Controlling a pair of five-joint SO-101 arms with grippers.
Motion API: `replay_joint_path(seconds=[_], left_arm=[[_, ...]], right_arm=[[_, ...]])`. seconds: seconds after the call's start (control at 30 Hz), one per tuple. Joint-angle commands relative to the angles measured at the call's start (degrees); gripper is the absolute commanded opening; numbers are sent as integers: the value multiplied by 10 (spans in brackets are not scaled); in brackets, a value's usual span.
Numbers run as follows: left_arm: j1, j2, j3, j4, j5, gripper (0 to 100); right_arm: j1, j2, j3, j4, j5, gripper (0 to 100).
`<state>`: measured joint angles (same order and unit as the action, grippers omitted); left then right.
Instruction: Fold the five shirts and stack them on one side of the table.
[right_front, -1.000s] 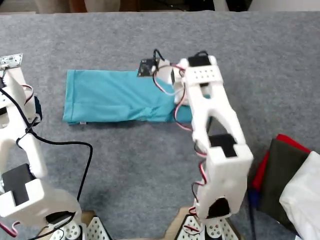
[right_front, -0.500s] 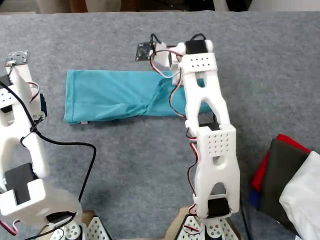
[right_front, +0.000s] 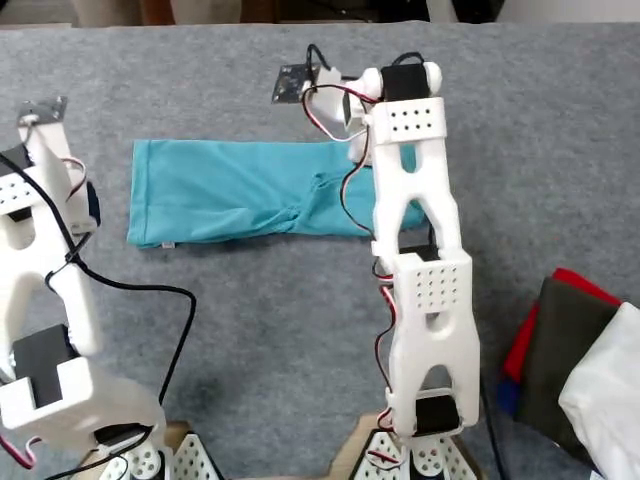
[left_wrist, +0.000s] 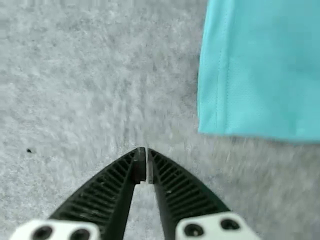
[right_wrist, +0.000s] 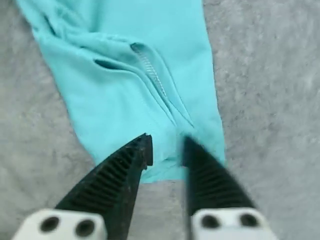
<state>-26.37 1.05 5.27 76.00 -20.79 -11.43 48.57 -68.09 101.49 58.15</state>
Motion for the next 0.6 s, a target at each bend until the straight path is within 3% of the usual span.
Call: replay_joint_path(seconds=[0.0,0.07,0.2,0.57], left_arm=[[6,-19,-55,-12,77,210],[7,-7,-84,-12,139,268],[31,71,-158,-1,130,267],[62,389,-542,166,127,232]], right_arm=[[41,-5,-30,9,-121,16],[67,-5,-30,9,-188,5],[96,-1,-30,4,-282,5],[143,-1,-138,-36,-295,5]])
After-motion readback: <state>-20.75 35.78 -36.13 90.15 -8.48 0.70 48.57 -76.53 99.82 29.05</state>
